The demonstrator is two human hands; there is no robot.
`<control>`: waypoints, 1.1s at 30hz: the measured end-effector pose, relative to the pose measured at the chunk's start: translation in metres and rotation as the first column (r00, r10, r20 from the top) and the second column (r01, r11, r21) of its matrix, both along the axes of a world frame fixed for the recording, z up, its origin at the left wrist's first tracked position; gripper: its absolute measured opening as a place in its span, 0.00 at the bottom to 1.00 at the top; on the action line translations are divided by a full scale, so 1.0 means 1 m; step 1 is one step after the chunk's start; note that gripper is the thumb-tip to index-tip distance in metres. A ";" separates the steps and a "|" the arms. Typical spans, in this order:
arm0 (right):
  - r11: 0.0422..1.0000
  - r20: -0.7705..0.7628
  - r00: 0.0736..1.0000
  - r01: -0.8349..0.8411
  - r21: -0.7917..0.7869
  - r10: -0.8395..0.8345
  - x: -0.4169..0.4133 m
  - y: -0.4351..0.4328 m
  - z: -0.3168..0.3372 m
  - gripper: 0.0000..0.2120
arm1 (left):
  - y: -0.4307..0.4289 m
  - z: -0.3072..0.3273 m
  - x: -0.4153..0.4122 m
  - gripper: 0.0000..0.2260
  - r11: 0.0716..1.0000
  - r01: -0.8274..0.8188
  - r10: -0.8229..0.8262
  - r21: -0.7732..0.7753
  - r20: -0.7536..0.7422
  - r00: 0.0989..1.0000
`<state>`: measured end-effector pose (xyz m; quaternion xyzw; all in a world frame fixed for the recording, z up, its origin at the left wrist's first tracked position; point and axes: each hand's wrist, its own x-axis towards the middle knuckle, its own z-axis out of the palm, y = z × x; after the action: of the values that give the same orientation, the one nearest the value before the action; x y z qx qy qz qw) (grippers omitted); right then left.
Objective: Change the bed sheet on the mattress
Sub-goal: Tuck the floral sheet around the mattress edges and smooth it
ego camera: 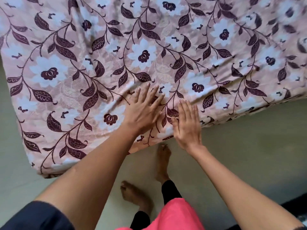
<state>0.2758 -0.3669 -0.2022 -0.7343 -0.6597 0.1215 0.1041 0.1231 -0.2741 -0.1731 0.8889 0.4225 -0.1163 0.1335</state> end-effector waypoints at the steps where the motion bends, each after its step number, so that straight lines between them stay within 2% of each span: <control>1: 1.000 -0.010 1.000 0.007 -0.014 -0.007 -0.002 0.020 0.002 0.28 | -0.001 -0.003 0.012 0.26 1.000 -0.002 0.002 -0.018 0.007 1.000; 4: 0.986 0.065 0.996 -0.045 -0.160 0.056 0.014 0.058 0.000 0.30 | -0.009 -0.021 0.023 0.26 0.999 -0.035 0.034 0.012 0.025 0.999; 5: 0.977 0.117 0.990 -0.054 -0.204 0.079 0.029 0.063 -0.002 0.33 | -0.009 -0.025 0.015 0.26 0.994 -0.105 0.104 0.030 0.025 0.994; 7: 0.970 0.210 0.973 -0.040 -0.238 0.092 0.066 0.062 -0.002 0.39 | -0.011 -0.027 -0.022 0.29 0.939 -0.342 0.342 0.047 0.003 0.940; 10: 0.956 0.283 0.955 0.157 -0.249 -0.083 0.132 0.054 0.006 0.47 | -0.005 -0.019 -0.086 0.31 0.786 -0.617 0.618 0.040 -0.035 0.786; 13: 0.871 0.299 0.911 0.375 -0.317 -0.284 0.172 0.057 0.014 0.50 | 0.012 -0.017 -0.118 0.33 0.713 -0.701 0.700 0.016 -0.056 0.712; 15: 0.868 0.297 0.913 0.372 -0.327 -0.279 0.160 0.065 0.013 0.47 | 0.016 -0.020 -0.119 0.32 0.700 -0.714 0.713 0.018 -0.059 0.698; 17: 0.916 0.270 0.950 0.241 -0.320 -0.155 0.120 0.073 0.010 0.45 | 0.015 -0.021 -0.112 0.31 0.669 -0.743 0.743 0.024 -0.054 0.667; 20: 0.942 0.128 0.985 -0.066 -0.329 0.114 0.032 0.077 0.006 0.42 | 0.015 -0.022 -0.109 0.30 0.638 -0.770 0.769 0.013 -0.074 0.635; 23: 0.865 0.020 0.922 -0.355 -0.354 0.386 -0.043 0.071 0.003 0.40 | 0.020 -0.016 -0.107 0.31 0.632 -0.774 0.774 0.033 -0.067 0.629; 26: 0.804 -0.039 0.851 -0.509 -0.307 0.524 -0.052 0.078 0.006 0.36 | 0.038 -0.008 -0.095 0.30 0.563 -0.825 0.820 0.053 0.082 0.566; 28: 0.874 -0.061 0.902 -0.430 -0.228 0.428 -0.024 0.091 0.008 0.39 | 0.063 -0.004 -0.083 0.28 0.506 -0.856 0.840 0.106 0.166 0.517; 30: 0.973 0.016 0.980 -0.194 -0.127 0.198 0.027 0.107 0.006 0.38 | 0.099 -0.003 -0.069 0.30 0.465 -0.874 0.859 0.145 0.164 0.484; 32: 0.995 0.144 0.990 0.006 -0.100 0.008 0.085 0.120 0.006 0.39 | 0.130 -0.002 -0.057 0.31 0.426 -0.887 0.889 0.177 0.098 0.447; 33: 0.988 0.198 0.979 0.073 -0.134 -0.046 0.109 0.126 0.008 0.40 | 0.142 -0.002 -0.054 0.28 0.401 -0.895 0.902 0.195 0.085 0.422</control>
<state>0.3845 -0.2407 -0.1944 -0.7676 -0.6342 0.0924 -0.0091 0.0688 -0.1318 -0.1755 0.5289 0.8455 0.0040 0.0730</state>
